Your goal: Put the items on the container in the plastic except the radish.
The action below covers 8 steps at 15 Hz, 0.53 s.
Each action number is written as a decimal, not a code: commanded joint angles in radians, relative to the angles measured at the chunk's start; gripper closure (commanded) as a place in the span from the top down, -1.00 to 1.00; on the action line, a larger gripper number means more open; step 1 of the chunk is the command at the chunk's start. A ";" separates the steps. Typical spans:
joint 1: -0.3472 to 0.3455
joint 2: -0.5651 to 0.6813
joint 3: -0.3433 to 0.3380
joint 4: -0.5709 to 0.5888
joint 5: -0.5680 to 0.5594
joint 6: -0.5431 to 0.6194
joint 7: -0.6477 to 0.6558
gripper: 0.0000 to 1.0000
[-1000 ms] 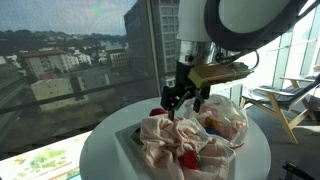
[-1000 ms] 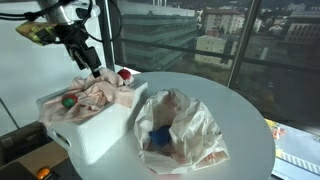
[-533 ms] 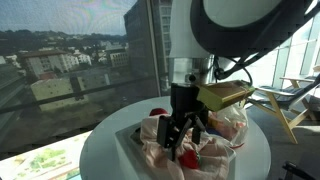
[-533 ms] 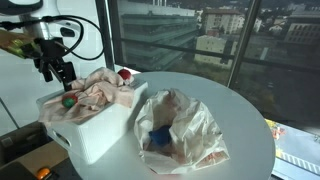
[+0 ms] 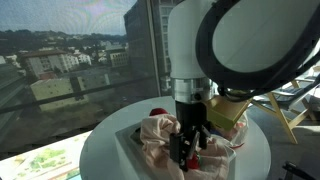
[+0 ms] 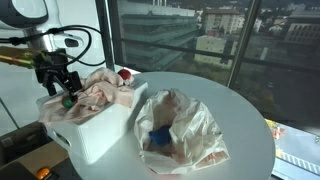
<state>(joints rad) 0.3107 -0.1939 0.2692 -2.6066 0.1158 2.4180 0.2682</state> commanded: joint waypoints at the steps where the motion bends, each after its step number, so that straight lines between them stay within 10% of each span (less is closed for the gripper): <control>1: -0.021 0.020 0.014 0.006 -0.037 0.018 -0.006 0.48; 8: -0.038 -0.031 0.000 0.015 -0.043 -0.048 0.004 -0.53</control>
<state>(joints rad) 0.2907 -0.1711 0.2689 -2.6043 0.0819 2.4197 0.2682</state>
